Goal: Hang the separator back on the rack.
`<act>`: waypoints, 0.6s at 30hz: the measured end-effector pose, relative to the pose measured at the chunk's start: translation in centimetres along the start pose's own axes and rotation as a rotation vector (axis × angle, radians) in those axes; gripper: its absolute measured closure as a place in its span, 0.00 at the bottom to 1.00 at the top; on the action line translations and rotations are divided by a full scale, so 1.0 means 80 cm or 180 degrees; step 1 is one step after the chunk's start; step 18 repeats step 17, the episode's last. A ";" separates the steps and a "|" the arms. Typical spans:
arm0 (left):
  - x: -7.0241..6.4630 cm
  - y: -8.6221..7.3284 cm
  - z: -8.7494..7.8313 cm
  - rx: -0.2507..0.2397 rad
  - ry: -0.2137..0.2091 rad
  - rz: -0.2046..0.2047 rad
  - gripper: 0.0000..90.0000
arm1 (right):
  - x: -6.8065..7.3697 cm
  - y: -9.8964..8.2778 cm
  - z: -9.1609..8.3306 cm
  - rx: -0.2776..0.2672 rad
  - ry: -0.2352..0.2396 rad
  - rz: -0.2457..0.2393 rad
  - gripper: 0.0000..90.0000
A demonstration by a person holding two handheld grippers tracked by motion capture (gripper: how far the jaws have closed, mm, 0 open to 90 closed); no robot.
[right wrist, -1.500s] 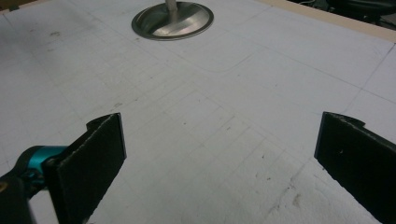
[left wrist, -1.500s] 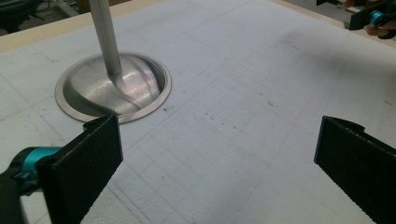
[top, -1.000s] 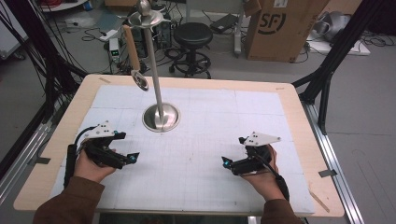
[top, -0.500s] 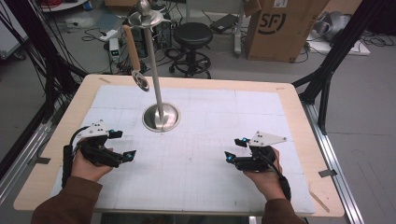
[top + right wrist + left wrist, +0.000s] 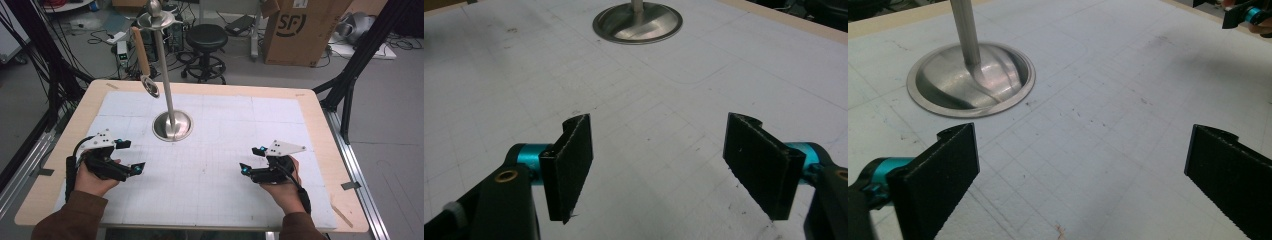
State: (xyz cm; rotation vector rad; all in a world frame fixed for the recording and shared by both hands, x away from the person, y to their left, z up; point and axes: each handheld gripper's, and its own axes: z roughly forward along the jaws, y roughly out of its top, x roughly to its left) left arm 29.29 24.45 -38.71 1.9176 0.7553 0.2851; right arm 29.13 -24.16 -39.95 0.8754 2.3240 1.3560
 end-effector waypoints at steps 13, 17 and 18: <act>-0.001 0.002 -0.001 -0.0011 0.0013 0.0010 0.02 | 0.001 0.000 0.002 0.0024 0.0045 -0.0048 0.27; -0.001 0.002 -0.001 -0.0009 0.0013 0.0020 0.02 | 0.001 0.000 0.001 0.0021 0.0043 -0.0049 0.27; -0.001 0.002 -0.001 -0.0009 0.0013 0.0020 0.02 | 0.001 0.000 0.001 0.0021 0.0043 -0.0049 0.27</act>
